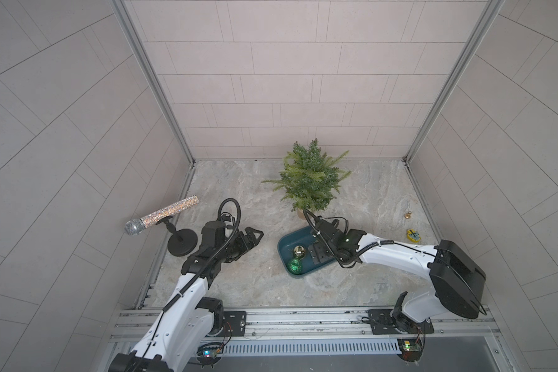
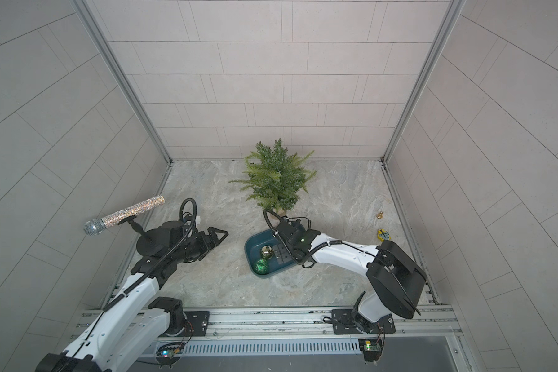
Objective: Decorate the small christmas tree with ornaments
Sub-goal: Pick up an ornament from the container.
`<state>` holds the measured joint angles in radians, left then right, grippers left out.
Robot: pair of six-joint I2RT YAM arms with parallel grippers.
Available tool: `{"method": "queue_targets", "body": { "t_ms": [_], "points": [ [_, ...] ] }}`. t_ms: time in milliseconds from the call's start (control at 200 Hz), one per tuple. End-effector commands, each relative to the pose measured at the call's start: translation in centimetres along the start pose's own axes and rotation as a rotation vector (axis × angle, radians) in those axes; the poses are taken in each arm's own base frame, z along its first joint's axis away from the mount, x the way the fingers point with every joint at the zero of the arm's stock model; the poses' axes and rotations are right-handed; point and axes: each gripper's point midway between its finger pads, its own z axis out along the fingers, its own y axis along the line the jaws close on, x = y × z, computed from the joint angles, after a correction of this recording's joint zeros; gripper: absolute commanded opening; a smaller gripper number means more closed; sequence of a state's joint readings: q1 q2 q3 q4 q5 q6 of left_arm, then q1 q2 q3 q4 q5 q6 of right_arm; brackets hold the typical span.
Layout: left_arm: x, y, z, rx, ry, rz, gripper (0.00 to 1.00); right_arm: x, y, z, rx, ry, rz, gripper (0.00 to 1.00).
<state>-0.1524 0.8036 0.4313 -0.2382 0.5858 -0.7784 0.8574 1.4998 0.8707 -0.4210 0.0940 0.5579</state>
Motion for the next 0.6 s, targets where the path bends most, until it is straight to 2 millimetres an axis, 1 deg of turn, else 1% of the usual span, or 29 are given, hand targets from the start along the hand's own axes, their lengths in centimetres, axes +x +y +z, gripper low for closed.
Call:
{"method": "queue_targets", "body": {
  "t_ms": [0, 165, 325, 390, 440, 595],
  "points": [
    [0.3, -0.3, 0.2, 0.019, 0.013, 0.006, 0.90, 0.4, -0.3, 0.6, 0.022, 0.005, 0.002, 0.93],
    [0.3, -0.2, 0.3, 0.019, 0.015, 0.007, 0.90, 0.4, -0.4, 1.1, 0.039, 0.007, -0.012, 0.94],
    [0.5, -0.3, 0.3, 0.020, 0.017, 0.009, 0.90, 0.4, -0.5, 1.6, 0.045, 0.007, -0.019, 0.92],
    [0.6, -0.3, 0.3, 0.023, 0.018, 0.013, 0.90, 0.3, -0.6, 1.7, 0.045, 0.002, -0.017, 0.89],
    [0.6, -0.4, 0.3, 0.025, 0.017, 0.015, 0.90, 0.1, -0.4, 1.6, 0.036, -0.003, -0.020, 0.85],
    [0.7, -0.6, 0.3, 0.032, 0.019, 0.019, 0.90, -0.2, 0.1, 1.2, 0.010, -0.011, -0.031, 0.77]
  ]
}}
